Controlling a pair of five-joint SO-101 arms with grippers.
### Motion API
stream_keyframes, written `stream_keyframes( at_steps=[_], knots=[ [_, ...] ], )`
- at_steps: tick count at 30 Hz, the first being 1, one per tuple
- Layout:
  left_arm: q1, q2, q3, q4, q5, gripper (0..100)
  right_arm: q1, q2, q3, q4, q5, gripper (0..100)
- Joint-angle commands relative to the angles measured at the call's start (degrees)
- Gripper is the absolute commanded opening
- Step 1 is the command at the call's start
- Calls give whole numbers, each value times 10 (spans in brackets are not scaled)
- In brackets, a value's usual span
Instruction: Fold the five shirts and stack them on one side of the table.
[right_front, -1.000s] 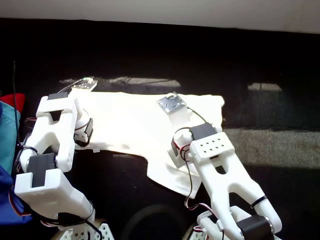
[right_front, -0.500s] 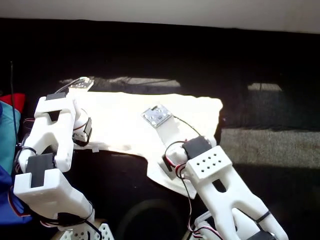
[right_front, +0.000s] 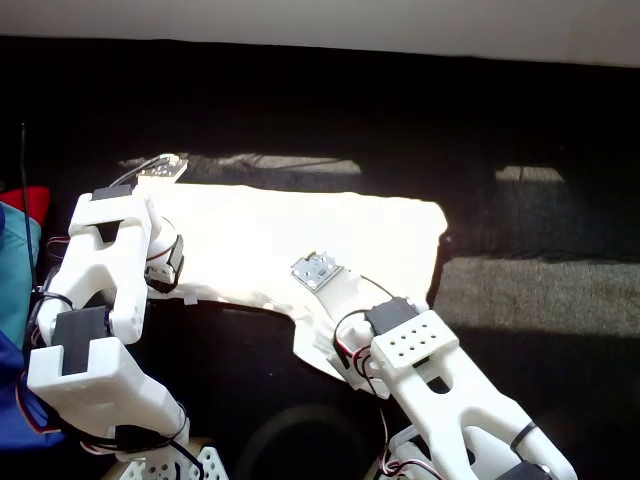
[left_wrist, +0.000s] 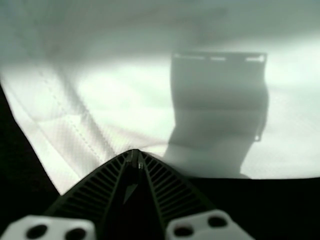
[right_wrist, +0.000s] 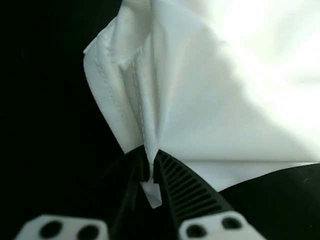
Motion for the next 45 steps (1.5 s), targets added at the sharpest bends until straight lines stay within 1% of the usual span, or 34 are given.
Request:
stream_keyframes(
  at_steps=[1,4,6,9,11,13,15,16,18,19,20,23,28,31,35,40,45],
  knots=[
    [-19,-3,-8,-21,6,10,-5,-21,2,-5,4,77],
    [-19,-3,-8,-21,6,10,2,-22,-20,11,4,164],
    [-19,-3,-8,-21,6,11,12,-22,-58,46,4,170],
    [-19,-3,-8,-21,6,11,32,-22,-153,127,4,170],
    [-19,-3,-8,-21,6,11,55,-22,-225,175,4,170],
    [-19,-6,-8,-18,6,11,95,-21,-290,193,4,170],
    [-19,-9,-8,-17,6,10,147,-14,-335,177,3,155],
    [-19,-10,-10,-16,6,10,174,-13,-350,152,3,125],
    [-19,-9,-22,-7,6,10,225,-2,-354,88,2,17],
    [-19,-9,-31,6,6,10,244,10,-354,61,2,2],
    [-19,-9,-44,23,6,10,257,29,-354,40,2,19],
    [-19,-6,-82,64,6,10,278,124,-358,-9,2,7],
    [-18,-2,-79,55,4,10,294,305,-402,-81,2,8],
    [-18,-2,-63,46,3,10,305,404,-470,-82,2,8],
    [-19,-2,-43,33,2,10,341,496,-546,-72,2,8],
    [-19,29,-34,33,2,10,372,539,-600,-25,4,8],
    [-29,40,-68,39,4,10,366,537,-671,30,2,8]
  ],
)
